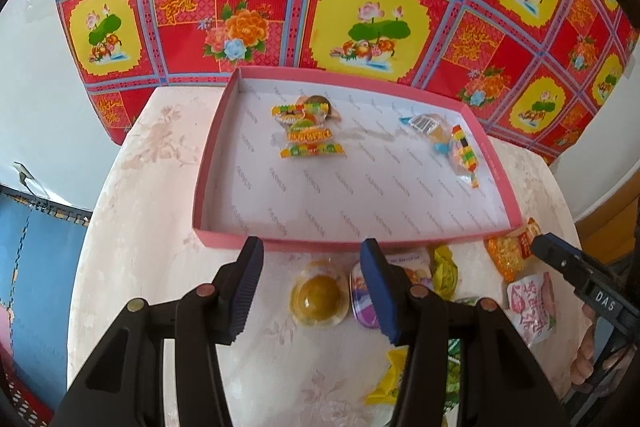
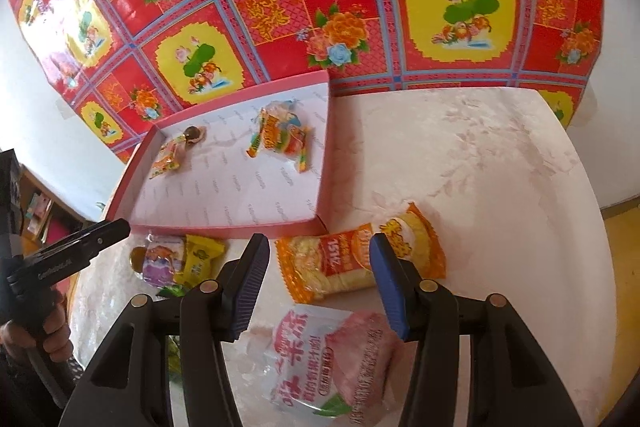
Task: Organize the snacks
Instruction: 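Move both tools back toward the snacks beside the box, then grasp the round yellow egg snack with the left tool while the right tool grasps the yellow rice-cracker bag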
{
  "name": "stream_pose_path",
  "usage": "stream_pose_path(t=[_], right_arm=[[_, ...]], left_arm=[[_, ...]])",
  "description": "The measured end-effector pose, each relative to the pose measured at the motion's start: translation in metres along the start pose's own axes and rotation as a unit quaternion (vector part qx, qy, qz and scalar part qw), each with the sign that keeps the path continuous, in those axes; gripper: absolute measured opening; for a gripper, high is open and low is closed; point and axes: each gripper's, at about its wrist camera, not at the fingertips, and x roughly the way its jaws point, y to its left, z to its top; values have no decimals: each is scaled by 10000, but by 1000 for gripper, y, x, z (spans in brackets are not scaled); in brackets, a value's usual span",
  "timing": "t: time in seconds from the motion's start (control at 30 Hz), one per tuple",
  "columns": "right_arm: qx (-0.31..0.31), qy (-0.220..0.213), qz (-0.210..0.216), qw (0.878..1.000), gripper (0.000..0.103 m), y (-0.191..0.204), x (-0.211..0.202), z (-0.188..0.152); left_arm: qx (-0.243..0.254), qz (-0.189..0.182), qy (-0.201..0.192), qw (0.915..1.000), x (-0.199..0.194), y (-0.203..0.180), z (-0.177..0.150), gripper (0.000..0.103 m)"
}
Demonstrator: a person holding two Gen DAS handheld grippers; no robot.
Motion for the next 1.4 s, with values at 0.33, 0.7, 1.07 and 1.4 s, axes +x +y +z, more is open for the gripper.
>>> stream_pose_path(t=[0.33, 0.7, 1.07, 1.4], right_arm=[[122, 14, -129, 9998, 58, -13, -1, -7], [270, 157, -122, 9994, 61, -20, 3, -12], [1114, 447, 55, 9928, 61, -31, 14, -5], [679, 396, -399, 9961, 64, -9, 28, 7]], left_arm=[[32, 26, 154, 9999, 4, -2, -14, 53], [131, 70, 185, 9997, 10, -5, -30, 53], [81, -75, 161, 9998, 11, -2, -32, 34], [102, -63, 156, 9998, 12, -2, -33, 34]])
